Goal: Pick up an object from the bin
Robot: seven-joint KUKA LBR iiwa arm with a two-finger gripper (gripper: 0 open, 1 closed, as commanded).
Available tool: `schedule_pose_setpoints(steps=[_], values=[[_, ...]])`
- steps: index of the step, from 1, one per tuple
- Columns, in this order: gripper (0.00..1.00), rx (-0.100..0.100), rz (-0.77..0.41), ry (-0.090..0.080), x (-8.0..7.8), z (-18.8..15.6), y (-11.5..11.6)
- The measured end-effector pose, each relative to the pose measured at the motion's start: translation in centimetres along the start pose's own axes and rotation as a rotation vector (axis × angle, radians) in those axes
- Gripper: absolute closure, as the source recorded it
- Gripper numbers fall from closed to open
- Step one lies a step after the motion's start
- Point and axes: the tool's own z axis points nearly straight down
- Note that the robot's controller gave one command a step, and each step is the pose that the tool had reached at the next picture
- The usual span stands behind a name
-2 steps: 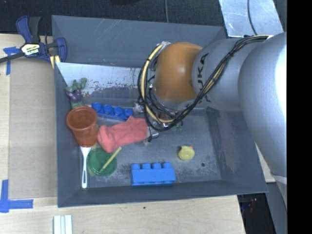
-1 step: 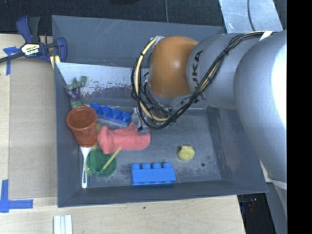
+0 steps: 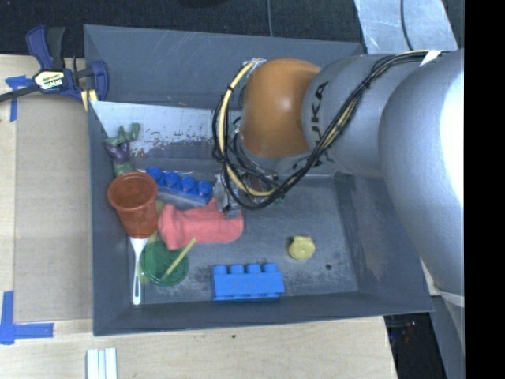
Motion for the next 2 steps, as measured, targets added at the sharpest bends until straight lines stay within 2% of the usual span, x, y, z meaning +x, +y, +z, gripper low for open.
schedule_pose_setpoints(steps=[2], values=[[1.0, 0.0, -0.034, 0.005, 0.7, -14.1, -0.3]])
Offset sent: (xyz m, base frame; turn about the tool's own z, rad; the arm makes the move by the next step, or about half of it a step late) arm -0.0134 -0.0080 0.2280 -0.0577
